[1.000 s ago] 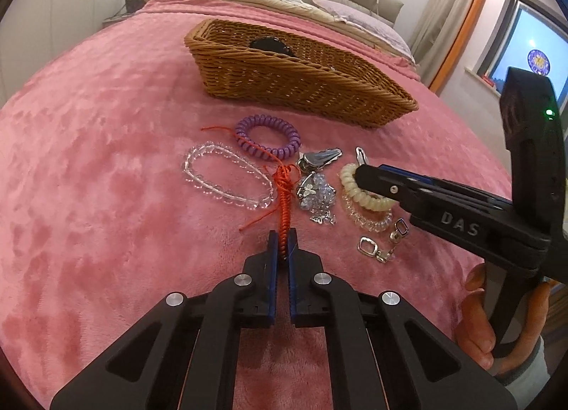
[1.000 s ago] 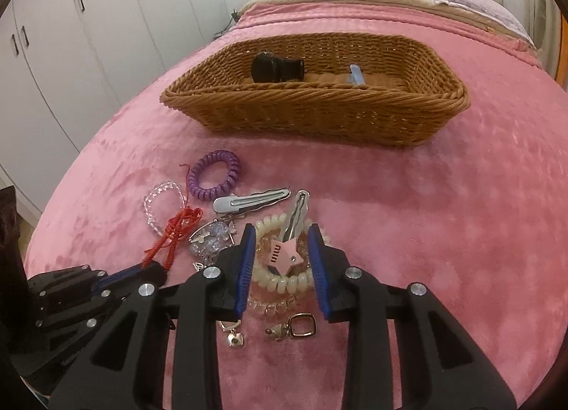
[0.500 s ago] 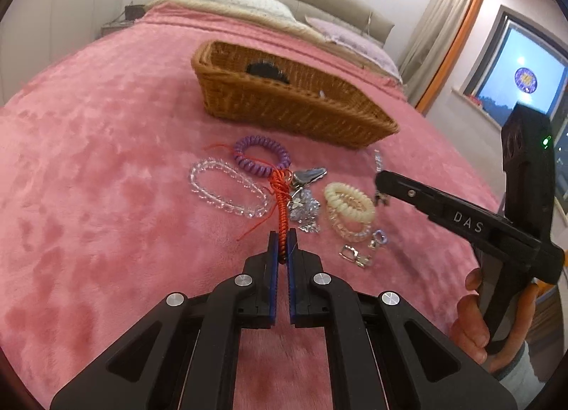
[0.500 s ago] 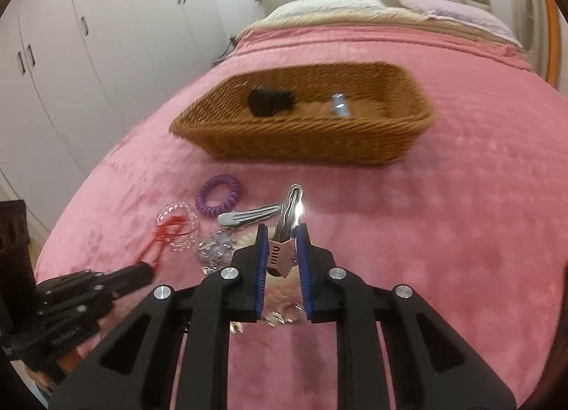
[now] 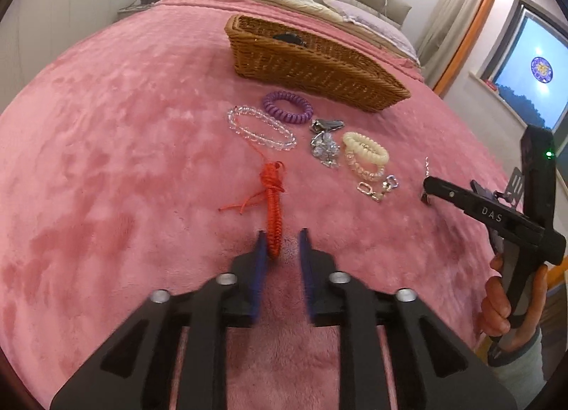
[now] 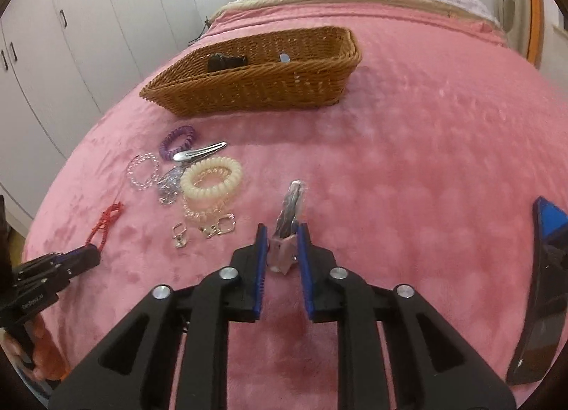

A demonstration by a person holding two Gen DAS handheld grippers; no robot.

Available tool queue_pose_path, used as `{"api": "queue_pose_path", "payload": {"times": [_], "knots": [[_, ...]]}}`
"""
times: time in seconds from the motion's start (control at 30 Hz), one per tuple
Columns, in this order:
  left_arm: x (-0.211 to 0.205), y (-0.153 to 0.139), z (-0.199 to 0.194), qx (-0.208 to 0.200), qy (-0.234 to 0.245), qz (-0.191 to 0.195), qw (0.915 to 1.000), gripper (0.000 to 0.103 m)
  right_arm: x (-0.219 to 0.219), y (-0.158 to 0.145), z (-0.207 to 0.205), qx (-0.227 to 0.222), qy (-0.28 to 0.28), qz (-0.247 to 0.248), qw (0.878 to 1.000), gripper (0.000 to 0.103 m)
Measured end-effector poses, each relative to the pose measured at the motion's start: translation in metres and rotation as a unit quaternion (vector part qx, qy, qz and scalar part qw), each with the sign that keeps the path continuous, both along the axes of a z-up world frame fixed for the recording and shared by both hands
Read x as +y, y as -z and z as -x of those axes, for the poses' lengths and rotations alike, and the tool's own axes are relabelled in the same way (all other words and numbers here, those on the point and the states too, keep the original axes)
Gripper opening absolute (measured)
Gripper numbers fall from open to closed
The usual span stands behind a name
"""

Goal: Organize jewelry

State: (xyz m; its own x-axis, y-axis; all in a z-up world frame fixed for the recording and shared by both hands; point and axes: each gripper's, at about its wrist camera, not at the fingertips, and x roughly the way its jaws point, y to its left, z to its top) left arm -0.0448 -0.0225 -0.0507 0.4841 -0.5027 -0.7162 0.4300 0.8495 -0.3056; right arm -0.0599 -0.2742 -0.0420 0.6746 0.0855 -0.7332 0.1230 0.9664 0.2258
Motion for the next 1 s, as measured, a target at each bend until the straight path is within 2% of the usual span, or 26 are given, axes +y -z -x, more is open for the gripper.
{"api": "queue_pose_path", "payload": {"times": [0.07,0.1,0.23,0.4,0.47,0.53,0.6,0.63,0.67,0.73,0.87,1.0], "knots": [[0.003,-0.002,0.001,-0.008,-0.004,-0.007,0.9999,0.037,-0.005,0.001,0.005,-0.004,0.007,-0.006,1.000,0.048],[0.004,-0.003,0.002,-0.011,-0.006,-0.010,0.9999,0.039,-0.008,0.001,0.010,-0.011,0.014,-0.013,1.000,0.062],[-0.003,-0.004,-0.009,-0.019,-0.013,-0.034,0.9991,0.039,-0.010,0.000,0.021,-0.025,0.016,-0.026,0.999,0.062],[-0.020,-0.001,-0.014,-0.032,-0.017,-0.071,0.9968,0.039,-0.001,0.007,0.007,0.000,0.024,-0.021,0.999,0.062],[-0.027,0.000,-0.011,-0.044,-0.018,-0.092,0.9946,0.040,0.006,0.009,-0.001,0.009,0.038,0.002,0.999,0.058],[-0.030,0.001,-0.009,-0.057,-0.019,-0.110,0.9921,0.036,0.012,0.009,-0.005,0.012,0.041,0.022,0.999,0.036],[-0.031,0.001,-0.008,-0.067,-0.021,-0.118,0.9905,0.028,0.014,0.010,-0.009,0.015,0.046,0.034,0.998,0.031],[-0.031,0.001,-0.008,-0.069,-0.022,-0.118,0.9903,0.021,0.014,0.010,-0.010,0.015,0.046,0.036,0.998,0.023],[-0.030,0.000,-0.008,-0.069,-0.021,-0.113,0.9910,0.009,0.014,0.010,-0.010,0.014,0.045,0.035,0.998,0.021],[-0.028,0.000,-0.009,-0.066,-0.018,-0.102,0.9924,0.006,0.013,0.009,-0.006,0.010,0.040,0.031,0.999,0.020],[-0.020,-0.002,-0.007,-0.064,-0.010,-0.066,0.9957,0.006,0.016,0.003,0.005,-0.009,0.028,0.029,0.999,0.020],[-0.012,-0.015,-0.002,-0.080,-0.009,-0.031,0.9963,0.005,0.023,-0.019,0.014,-0.040,0.021,0.042,0.998,0.020]]}}
